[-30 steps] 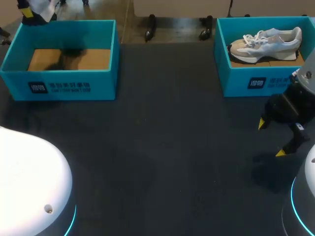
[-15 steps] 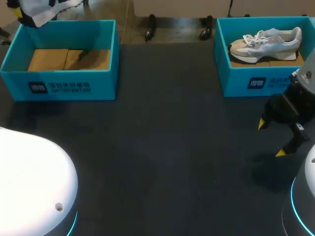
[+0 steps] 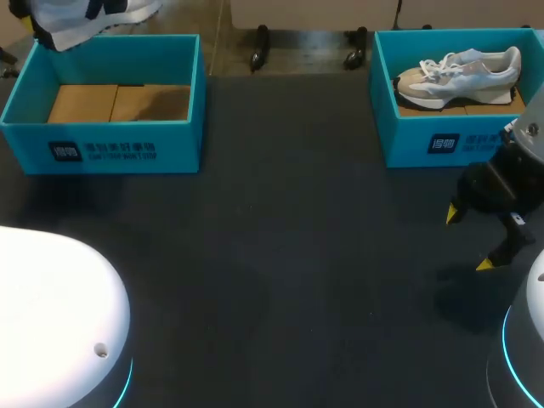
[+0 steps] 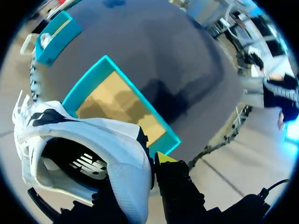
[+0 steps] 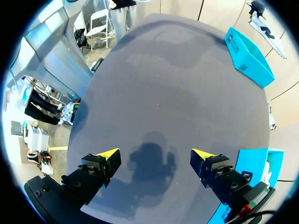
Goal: Take the shoe out of the shoebox, open the shoe tongue, remove and reinsert the insole, then place the shoe into the shoebox
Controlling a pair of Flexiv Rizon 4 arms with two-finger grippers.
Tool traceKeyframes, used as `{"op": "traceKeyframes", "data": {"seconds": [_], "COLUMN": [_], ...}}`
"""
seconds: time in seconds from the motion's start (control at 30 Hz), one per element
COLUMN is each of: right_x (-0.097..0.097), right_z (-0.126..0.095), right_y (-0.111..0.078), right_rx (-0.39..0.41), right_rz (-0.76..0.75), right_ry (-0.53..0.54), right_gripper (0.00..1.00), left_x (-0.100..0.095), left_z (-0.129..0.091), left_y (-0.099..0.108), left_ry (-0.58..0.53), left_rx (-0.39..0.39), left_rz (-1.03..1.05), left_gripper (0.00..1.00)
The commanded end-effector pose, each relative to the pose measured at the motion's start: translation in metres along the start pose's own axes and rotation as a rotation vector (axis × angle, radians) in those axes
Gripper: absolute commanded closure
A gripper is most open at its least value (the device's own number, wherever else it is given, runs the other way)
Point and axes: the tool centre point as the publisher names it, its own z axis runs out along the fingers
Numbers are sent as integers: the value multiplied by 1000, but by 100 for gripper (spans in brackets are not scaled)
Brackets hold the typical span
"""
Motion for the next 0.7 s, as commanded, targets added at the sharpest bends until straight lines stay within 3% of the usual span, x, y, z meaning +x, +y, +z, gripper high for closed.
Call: {"op": "traceKeyframes", "data": {"seconds": [0.03, 0.1, 0.17, 0.23, 0.27, 0.33, 0.7], "right_x": [1, 1, 1, 1, 1, 1, 1], "right_z": [1, 1, 1, 1, 1, 1, 1], "right_y": [0, 0, 0, 0, 0, 0, 0], "right_rx": [3, 3, 3, 3, 3, 3, 3], "right_rz": [0, 0, 0, 0, 0, 0, 0], "right_ry": [-1, -1, -1, -1, -1, -1, -1], "right_gripper": [0, 0, 0, 0, 0, 0, 0], "left_x": [-3, -4, -2, -1, -2, -6, -6], "left_z": [10, 15, 19, 24, 29, 34, 34], "left_y": [24, 31, 37, 44, 51, 69, 69], "left_ry": [-26, -10, -19, -10, 62, 126, 126], "left_rx": [57, 23, 61, 16, -24, -50, -50], "left_rz": [183, 232, 345, 506, 519, 437, 437], "left_gripper": [100, 100, 100, 100, 100, 100, 100]}}
